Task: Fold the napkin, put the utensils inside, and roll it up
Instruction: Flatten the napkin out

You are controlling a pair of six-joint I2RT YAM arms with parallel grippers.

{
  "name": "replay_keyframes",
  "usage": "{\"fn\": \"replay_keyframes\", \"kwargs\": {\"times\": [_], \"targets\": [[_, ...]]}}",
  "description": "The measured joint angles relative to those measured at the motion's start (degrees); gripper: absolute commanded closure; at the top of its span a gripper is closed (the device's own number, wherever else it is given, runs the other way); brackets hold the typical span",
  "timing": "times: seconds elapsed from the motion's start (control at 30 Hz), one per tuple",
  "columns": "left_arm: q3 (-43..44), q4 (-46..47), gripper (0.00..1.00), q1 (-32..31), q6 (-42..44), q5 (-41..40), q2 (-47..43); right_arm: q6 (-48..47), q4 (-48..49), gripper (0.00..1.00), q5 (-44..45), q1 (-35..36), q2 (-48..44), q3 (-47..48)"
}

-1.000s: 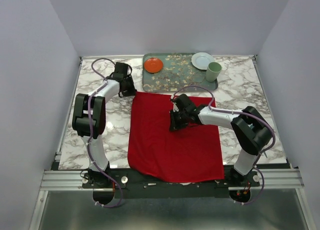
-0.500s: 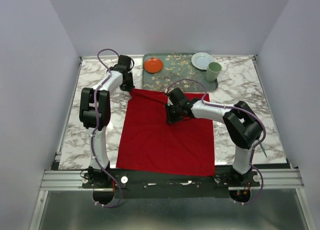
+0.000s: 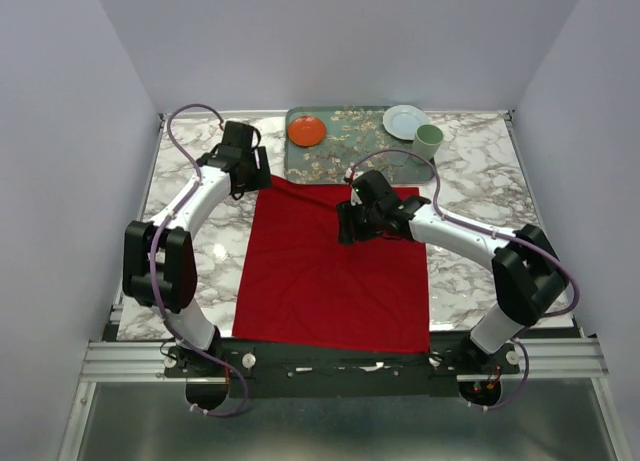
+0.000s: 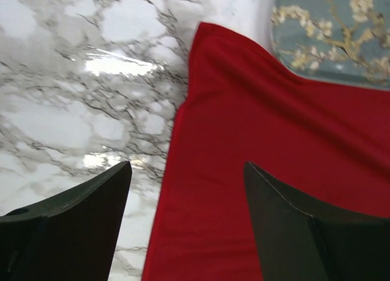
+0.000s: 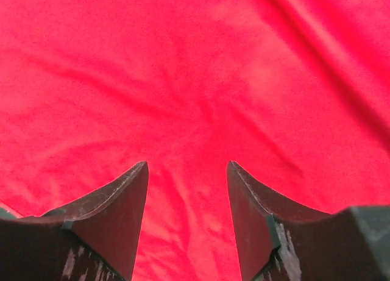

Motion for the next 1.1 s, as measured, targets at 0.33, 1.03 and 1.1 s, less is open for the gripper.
{"fn": "replay_keyframes", "kwargs": {"times": [0.33, 1.03, 1.1], "targets": [[-19.3, 9.8, 0.53, -5.1, -6.9, 6.9, -7.8, 0.9, -1.5, 0.48, 1.9, -12.6, -0.5, -2.6], [-36.9, 13.3, 0.6, 4.1, -19.4, 12.0, -15.6, 0.8, 1.3, 0.53, -1.2, -13.3, 5.6, -4.2], [-36.9, 13.2, 0.6, 4.2, -19.3, 12.0, -15.6, 0.7, 1.4, 0.5, -1.6, -13.3, 5.8, -3.9]]}}
